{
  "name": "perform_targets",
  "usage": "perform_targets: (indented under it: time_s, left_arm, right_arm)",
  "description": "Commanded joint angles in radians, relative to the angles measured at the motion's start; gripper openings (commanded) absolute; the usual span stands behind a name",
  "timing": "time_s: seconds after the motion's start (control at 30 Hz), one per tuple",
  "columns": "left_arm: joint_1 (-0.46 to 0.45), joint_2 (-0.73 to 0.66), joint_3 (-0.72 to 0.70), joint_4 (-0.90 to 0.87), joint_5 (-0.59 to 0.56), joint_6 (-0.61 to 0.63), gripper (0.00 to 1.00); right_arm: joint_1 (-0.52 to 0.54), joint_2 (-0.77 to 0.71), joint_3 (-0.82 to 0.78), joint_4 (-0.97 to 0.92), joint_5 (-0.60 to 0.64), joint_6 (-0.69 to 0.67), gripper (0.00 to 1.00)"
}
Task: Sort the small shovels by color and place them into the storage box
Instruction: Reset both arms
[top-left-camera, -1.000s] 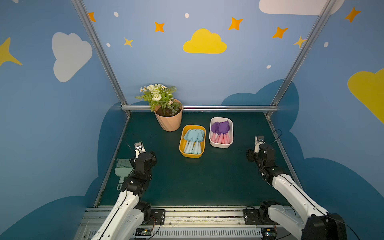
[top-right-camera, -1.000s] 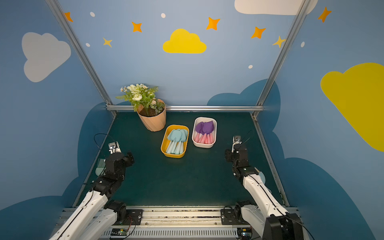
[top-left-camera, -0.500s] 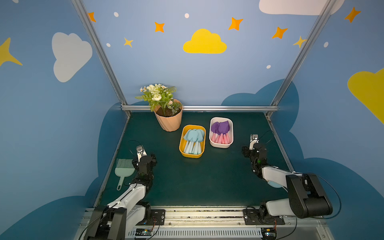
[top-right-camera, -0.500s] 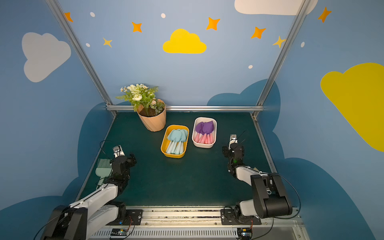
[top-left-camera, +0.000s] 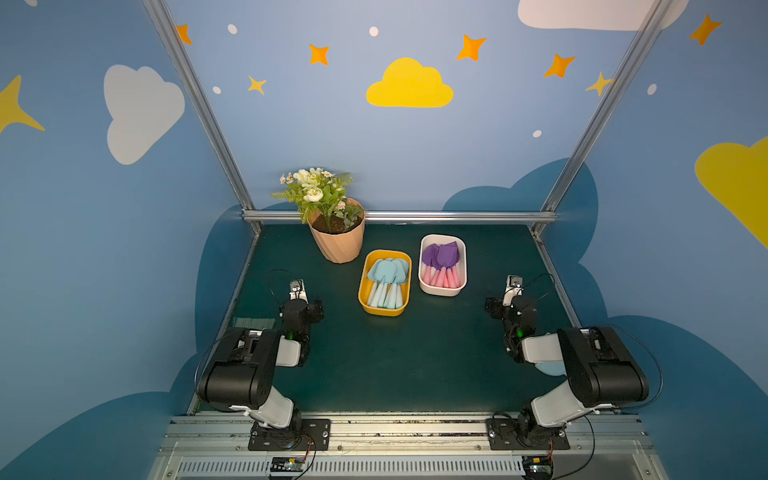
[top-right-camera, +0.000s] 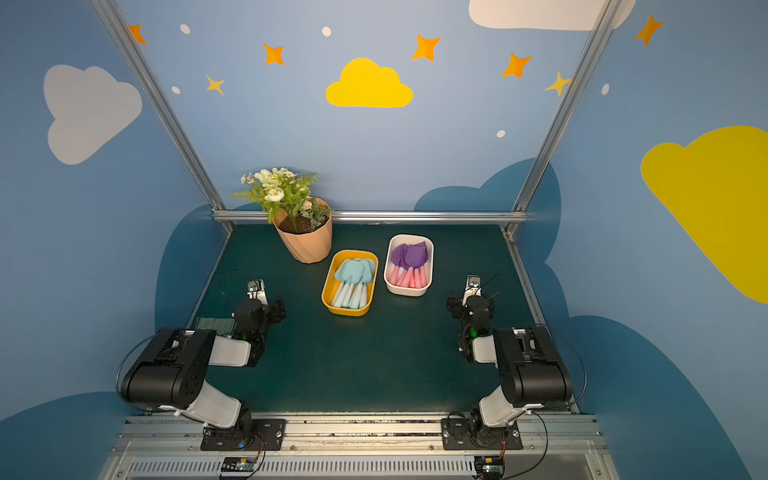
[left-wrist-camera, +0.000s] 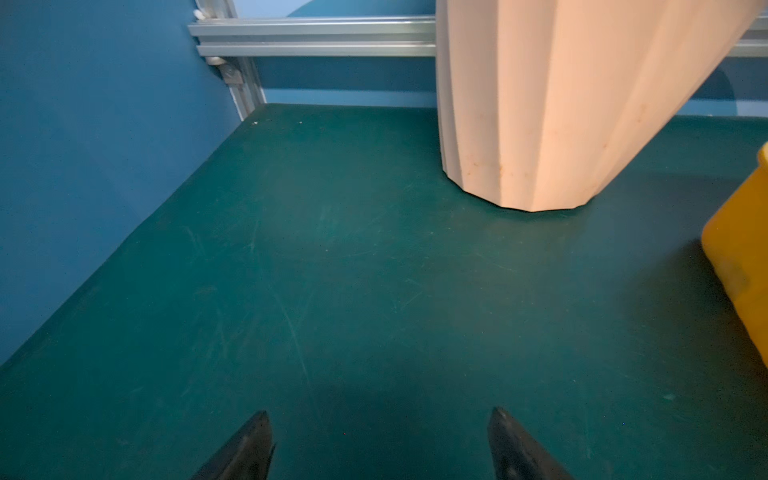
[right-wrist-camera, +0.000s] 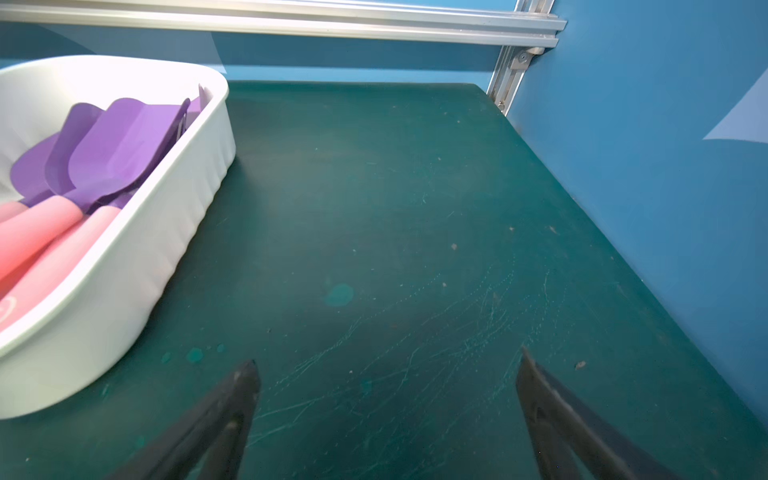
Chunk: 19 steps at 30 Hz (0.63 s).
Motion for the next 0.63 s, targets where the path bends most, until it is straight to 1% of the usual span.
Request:
perform_targets:
  time_s: [0.0, 0.1, 0.6]
  left_arm:
    - [0.006, -0.012, 0.036, 0.020, 0.041, 0.020, 1.00]
    - [0.001, 0.000, 0.027, 0.058, 0.034, 0.031, 1.00]
    - [0.003, -0.003, 0.030, 0.051, 0.044, 0.028, 1.00]
  right_arm:
    - [-0.003, -0.001, 0.014, 0.037, -0.005, 0.013, 0.98]
    - [-0.001, -0.003, 0.014, 0.035, -0.006, 0.013, 0.98]
    - [-0.003, -0.003, 0.013, 0.035, -0.005, 0.015, 0.98]
